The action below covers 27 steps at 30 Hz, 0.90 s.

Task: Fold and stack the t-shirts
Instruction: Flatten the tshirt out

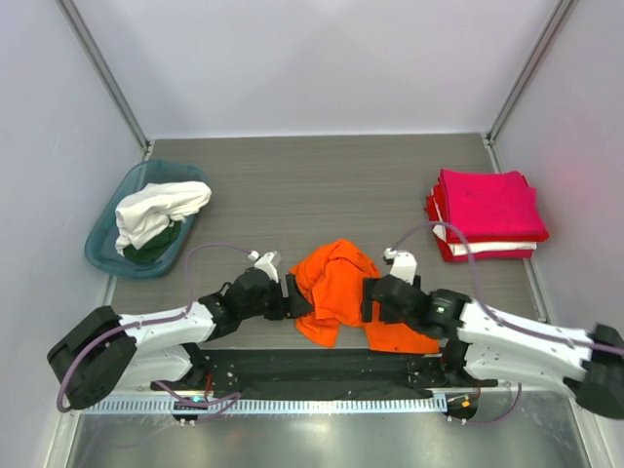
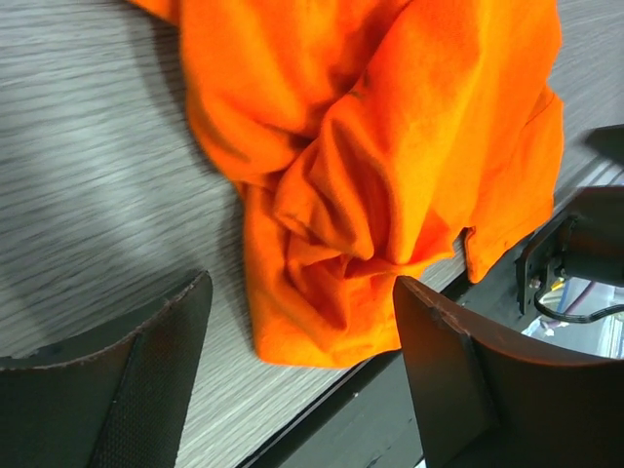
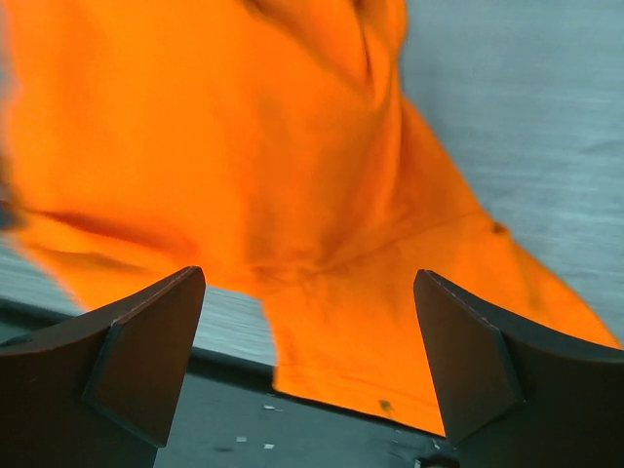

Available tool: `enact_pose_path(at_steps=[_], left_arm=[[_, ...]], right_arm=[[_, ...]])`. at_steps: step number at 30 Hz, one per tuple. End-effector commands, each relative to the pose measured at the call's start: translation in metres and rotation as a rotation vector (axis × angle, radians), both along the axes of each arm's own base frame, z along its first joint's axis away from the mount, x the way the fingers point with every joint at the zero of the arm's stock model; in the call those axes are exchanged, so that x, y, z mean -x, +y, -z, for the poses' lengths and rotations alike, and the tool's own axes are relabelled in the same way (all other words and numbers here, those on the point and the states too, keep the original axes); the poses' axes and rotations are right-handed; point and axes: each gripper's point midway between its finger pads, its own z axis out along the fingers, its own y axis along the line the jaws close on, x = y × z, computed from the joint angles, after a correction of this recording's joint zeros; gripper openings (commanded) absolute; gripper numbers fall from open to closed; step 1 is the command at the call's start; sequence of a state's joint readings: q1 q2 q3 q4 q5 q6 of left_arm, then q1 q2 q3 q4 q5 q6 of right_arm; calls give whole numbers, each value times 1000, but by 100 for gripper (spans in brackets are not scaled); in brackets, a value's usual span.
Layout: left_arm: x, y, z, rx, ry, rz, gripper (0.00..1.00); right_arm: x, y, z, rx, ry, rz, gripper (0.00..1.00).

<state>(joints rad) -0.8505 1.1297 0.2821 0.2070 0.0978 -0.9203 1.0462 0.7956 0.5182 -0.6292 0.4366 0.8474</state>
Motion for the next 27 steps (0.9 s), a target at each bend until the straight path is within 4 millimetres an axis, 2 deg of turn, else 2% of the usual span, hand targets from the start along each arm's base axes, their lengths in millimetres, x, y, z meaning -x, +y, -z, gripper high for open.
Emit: enact_pose_path(at_steps=[1, 3, 8, 9, 10, 11, 12, 14, 15, 19, 22, 27], left_arm=[[11, 3, 21, -54, 72, 16, 71], [12, -1, 25, -49, 84, 20, 65], [12, -8, 29, -35, 108, 31, 38], [13, -10, 29, -32, 112, 38, 30], [13, -10, 29, -35, 111, 38, 14], [12, -10, 28, -41, 116, 33, 4], [10, -8, 28, -51, 115, 25, 0], [4, -6, 23, -72, 100, 2, 0], [0, -5, 19, -80, 89, -6, 0], [-16, 8, 1, -138, 25, -43, 0], [-28, 22, -19, -166, -26, -87, 0], [-47, 60, -35, -224, -28, -194, 0]], right_arm=[[5, 17, 26, 121, 120, -65, 94], [2, 22, 32, 147, 129, -67, 94], [2, 41, 30, 68, 114, -113, 94], [2, 45, 26, 40, 106, -121, 93], [4, 48, 26, 28, 114, -134, 92], [6, 47, 28, 29, 122, -139, 91], [8, 47, 29, 32, 128, -149, 88], [12, 47, 36, 43, 155, -162, 82], [13, 46, 39, 52, 162, -160, 76], [15, 40, 49, 77, 180, -141, 73], [18, 40, 53, 69, 192, -144, 72], [23, 38, 59, 53, 210, -144, 71]])
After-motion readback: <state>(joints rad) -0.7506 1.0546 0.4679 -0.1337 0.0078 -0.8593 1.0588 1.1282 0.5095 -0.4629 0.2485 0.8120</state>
